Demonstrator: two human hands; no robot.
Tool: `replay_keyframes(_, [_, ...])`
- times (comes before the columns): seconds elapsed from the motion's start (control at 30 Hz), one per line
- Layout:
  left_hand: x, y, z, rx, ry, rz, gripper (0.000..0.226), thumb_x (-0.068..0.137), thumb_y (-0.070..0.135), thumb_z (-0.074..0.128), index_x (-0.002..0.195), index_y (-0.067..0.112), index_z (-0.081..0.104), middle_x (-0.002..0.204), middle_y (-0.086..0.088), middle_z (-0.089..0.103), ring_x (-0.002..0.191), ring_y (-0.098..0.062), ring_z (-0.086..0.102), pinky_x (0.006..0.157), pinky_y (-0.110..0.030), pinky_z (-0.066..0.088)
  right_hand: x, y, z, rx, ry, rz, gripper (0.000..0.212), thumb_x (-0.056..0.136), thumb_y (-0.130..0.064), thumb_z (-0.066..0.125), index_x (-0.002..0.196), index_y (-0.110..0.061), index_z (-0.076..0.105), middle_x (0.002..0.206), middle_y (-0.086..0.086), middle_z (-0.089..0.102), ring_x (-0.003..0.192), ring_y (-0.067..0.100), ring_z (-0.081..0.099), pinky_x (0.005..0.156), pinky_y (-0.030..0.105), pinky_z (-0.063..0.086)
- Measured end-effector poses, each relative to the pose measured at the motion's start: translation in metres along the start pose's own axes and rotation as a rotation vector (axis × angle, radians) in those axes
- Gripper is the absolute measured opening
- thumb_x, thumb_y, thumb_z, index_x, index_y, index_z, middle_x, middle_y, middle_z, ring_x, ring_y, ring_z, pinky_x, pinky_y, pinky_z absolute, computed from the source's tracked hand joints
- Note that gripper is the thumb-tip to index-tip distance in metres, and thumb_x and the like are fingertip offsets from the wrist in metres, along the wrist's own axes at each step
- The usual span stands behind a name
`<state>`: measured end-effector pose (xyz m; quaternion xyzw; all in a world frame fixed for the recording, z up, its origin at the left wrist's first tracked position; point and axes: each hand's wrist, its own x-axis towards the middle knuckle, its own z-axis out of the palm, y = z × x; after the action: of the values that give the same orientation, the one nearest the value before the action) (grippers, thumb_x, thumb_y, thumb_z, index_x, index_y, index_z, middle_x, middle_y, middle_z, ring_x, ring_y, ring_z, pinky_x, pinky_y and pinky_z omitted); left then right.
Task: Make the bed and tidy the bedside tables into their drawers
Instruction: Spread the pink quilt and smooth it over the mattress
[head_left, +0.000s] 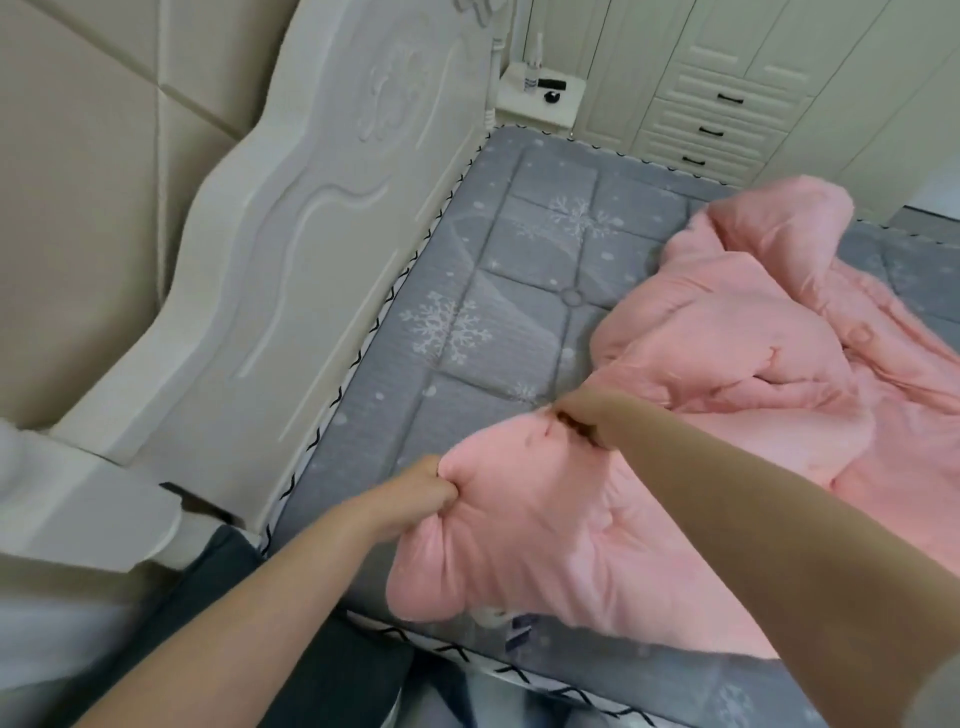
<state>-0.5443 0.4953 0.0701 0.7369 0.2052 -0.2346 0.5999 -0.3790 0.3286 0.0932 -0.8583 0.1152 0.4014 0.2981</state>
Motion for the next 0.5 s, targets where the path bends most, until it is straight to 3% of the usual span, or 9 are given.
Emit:
replay_keyframes(0.07, [-0.008,-0.005,-0.042,-0.088,0.106,-0.043,0.023,0.05,0.0,0.042,0.065,0.009,0.057,0.055,-0.001,0.05,0.056,-0.016,0.048,0.049,-0.019,0.032,-0.015,-0.052,0.017,0.368,0.039,-0.206,0.034,0.092,-0.003,0.052,0.06,-0.014,0.046,0.048,0.004,0.042,0.031,0.009,0.035,0.035,0.014,0.023])
replay_keyframes(0.17, [-0.024,-0.003,-0.114,-0.154,0.338,0.004,0.033,0.04,0.005,0.04,0.071,0.005,0.053,0.062,-0.009,0.044,0.061,-0.02,0.044,0.051,-0.022,0.028,-0.066,-0.141,0.046,0.733,-0.077,-0.62,0.028,0.097,-0.002,0.048,0.071,-0.012,0.05,0.046,-0.001,0.046,0.039,0.008,0.041,0.042,0.019,0.031])
replay_keyframes(0.3, [-0.04,0.008,-0.191,-0.207,0.635,0.056,0.031,0.043,0.008,0.043,0.07,0.011,0.057,0.065,-0.008,0.053,0.062,-0.022,0.05,0.057,-0.026,0.036,-0.106,-0.21,0.073,0.825,-0.139,-1.033,0.014,0.1,-0.005,0.047,0.087,-0.005,0.053,0.058,0.005,0.053,0.051,0.013,0.052,0.053,0.023,0.047])
replay_keyframes(0.4, [-0.04,-0.007,-0.203,-0.185,0.665,-0.006,0.026,0.046,0.012,0.047,0.067,0.013,0.062,0.066,-0.007,0.061,0.07,-0.026,0.059,0.066,-0.031,0.043,-0.081,-0.223,0.097,0.802,-0.111,-0.951,0.015,0.099,0.001,0.045,0.091,-0.004,0.056,0.072,0.01,0.059,0.057,0.012,0.059,0.056,0.023,0.053])
replay_keyframes(0.43, [-0.036,-0.019,-0.202,-0.167,0.657,-0.035,0.028,0.049,0.012,0.049,0.072,0.012,0.065,0.072,-0.009,0.065,0.076,-0.028,0.062,0.069,-0.032,0.046,-0.062,-0.22,0.106,0.721,-0.139,-0.887,0.017,0.099,0.003,0.043,0.102,-0.003,0.059,0.086,0.014,0.063,0.066,0.012,0.063,0.062,0.023,0.055])
replay_keyframes(0.5, [-0.026,-0.041,-0.189,-0.142,0.672,-0.1,0.031,0.065,0.011,0.048,0.089,0.01,0.067,0.088,-0.012,0.068,0.086,-0.028,0.063,0.075,-0.031,0.048,-0.022,-0.201,0.117,0.403,-0.197,-0.744,0.044,0.096,0.003,0.046,0.137,-0.01,0.047,0.127,0.014,0.058,0.097,0.018,0.062,0.08,0.028,0.053])
